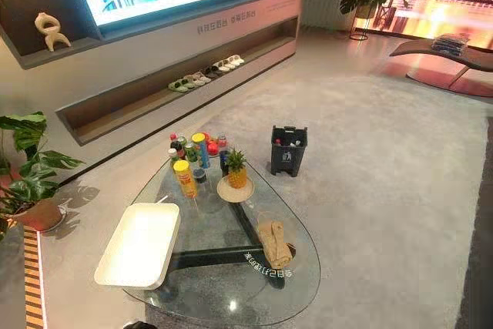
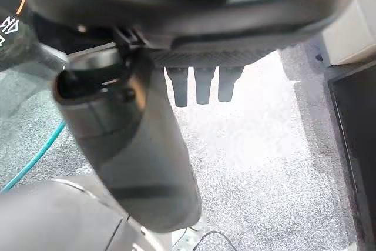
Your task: Wipe the table with a cloth and put it in the basket.
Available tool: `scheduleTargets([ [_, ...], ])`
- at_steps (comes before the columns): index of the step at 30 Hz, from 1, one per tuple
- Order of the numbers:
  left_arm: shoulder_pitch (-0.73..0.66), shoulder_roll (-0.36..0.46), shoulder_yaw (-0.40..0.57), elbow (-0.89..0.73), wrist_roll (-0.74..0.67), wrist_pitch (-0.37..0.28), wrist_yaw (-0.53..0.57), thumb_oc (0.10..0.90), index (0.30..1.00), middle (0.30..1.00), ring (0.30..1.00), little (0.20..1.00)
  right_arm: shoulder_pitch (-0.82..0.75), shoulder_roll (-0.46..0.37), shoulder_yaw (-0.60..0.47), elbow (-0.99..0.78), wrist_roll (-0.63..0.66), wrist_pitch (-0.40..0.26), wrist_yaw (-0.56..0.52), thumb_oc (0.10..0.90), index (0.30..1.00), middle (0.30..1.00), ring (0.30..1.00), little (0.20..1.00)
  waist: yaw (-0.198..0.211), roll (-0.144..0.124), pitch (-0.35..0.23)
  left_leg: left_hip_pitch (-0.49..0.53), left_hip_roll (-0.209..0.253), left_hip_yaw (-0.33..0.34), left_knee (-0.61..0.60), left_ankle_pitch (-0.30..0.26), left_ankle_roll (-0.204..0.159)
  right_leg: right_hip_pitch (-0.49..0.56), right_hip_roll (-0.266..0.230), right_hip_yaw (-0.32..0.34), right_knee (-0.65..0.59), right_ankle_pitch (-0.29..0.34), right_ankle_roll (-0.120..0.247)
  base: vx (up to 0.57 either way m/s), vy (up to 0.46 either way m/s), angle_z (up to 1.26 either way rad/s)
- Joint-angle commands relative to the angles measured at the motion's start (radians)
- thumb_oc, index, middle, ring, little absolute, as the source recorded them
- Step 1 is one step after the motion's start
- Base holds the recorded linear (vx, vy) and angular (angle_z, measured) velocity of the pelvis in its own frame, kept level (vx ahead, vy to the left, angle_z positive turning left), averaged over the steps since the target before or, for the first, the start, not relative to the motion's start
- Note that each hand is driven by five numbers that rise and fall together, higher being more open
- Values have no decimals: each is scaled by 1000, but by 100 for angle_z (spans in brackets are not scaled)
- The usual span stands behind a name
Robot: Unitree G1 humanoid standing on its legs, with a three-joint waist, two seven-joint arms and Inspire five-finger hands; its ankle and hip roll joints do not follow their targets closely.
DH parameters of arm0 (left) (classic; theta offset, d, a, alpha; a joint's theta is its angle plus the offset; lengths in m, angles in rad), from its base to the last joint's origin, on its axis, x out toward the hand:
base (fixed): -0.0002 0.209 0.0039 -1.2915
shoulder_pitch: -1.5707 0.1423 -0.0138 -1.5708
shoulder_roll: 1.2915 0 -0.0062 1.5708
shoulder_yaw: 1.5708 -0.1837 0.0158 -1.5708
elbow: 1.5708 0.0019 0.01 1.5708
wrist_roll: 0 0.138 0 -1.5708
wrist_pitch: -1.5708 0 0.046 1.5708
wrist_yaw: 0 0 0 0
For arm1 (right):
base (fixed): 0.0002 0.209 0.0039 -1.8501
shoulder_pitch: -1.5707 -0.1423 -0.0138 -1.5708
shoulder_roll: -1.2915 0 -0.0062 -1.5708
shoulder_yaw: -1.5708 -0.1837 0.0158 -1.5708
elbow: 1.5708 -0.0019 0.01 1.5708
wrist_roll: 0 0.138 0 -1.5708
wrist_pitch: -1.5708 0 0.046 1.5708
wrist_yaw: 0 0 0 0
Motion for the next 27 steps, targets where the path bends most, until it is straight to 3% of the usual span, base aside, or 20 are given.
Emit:
scheduleTargets([
  [1,-98,-1,5,49,-32,-12,7,800,900,900,900,900,-86,5,15,68,-16,10,-7,800,900,900,900,900,35,-31,54,71,-49,23,5,-136,13,-37,-14,-44,4,27,10,-6,-44,-44],
  [27,-97,-1,27,51,-48,-7,50,800,900,900,900,900,-81,4,12,69,-9,12,-13,800,900,900,900,900,37,-30,54,75,-50,18,5,-136,13,-32,-13,-44,4,26,7,1,0,0],
])
